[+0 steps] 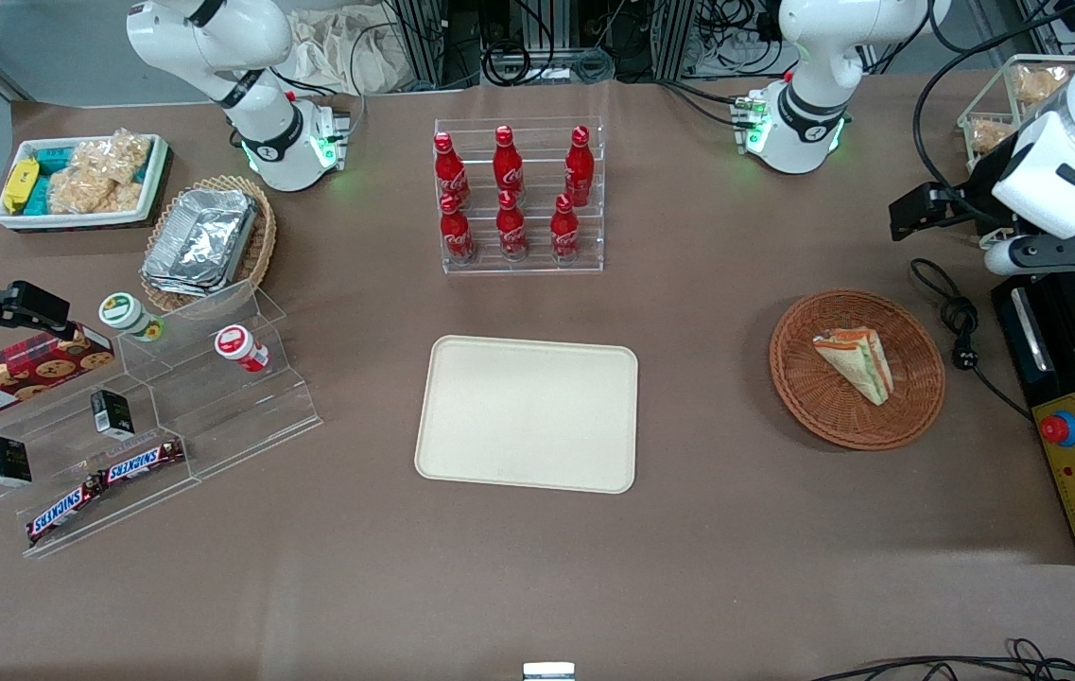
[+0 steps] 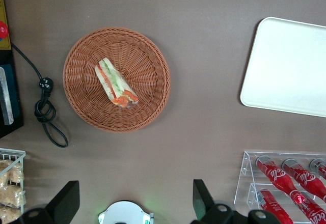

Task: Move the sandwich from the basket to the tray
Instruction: 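Move the left gripper over the wicker basket toward the sandwich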

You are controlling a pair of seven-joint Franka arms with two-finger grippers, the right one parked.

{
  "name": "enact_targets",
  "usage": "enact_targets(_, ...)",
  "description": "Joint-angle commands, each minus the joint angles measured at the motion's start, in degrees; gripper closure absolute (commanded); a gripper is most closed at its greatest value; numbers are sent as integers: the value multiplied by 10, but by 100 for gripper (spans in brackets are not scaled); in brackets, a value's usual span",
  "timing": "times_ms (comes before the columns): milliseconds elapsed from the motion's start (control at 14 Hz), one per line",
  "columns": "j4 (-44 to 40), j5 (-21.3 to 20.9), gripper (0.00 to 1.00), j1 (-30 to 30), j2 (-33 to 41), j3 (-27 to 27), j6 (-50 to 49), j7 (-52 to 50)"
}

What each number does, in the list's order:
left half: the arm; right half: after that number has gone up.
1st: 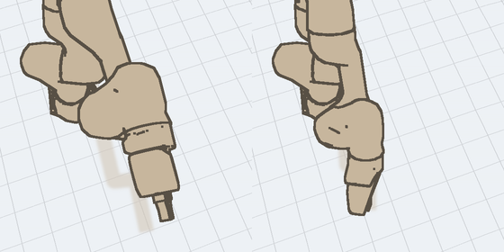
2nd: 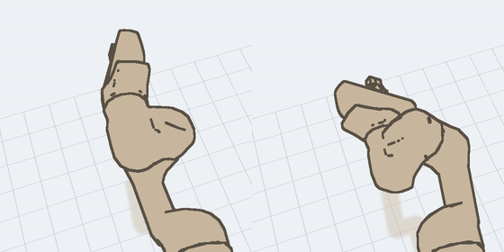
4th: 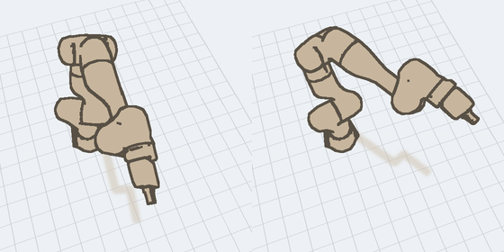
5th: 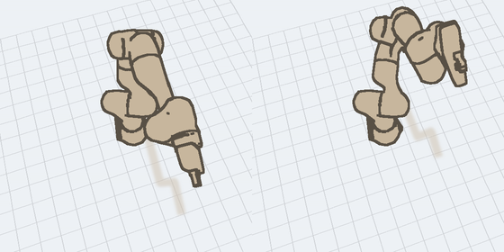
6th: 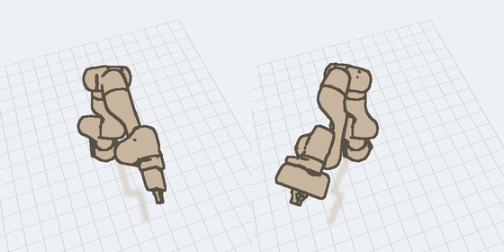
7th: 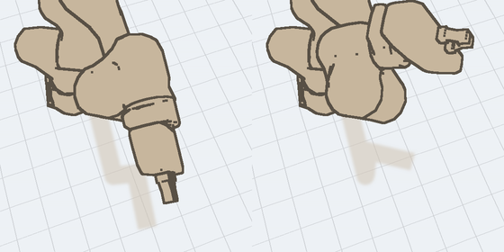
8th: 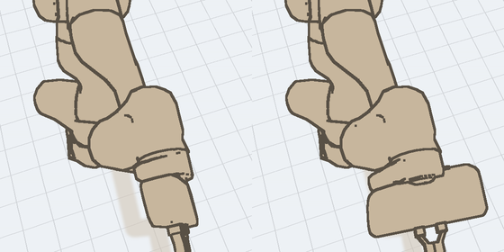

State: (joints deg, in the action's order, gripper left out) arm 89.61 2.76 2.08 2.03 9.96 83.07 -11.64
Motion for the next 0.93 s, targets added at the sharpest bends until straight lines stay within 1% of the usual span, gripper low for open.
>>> enact_targets(0,-10,-23,0,-4,-3,7,-8,0)
enact_targets(71,-13,-28,0,-4,-3,7,-8,-5)
enact_targets(571,-9,-31,0,-2,-8,2,-10,-35)
enact_targets(714,10,-50,0,-2,-13,2,-9,-81)
enact_targets(857,37,-50,0,-1,-13,1,-1,-126)
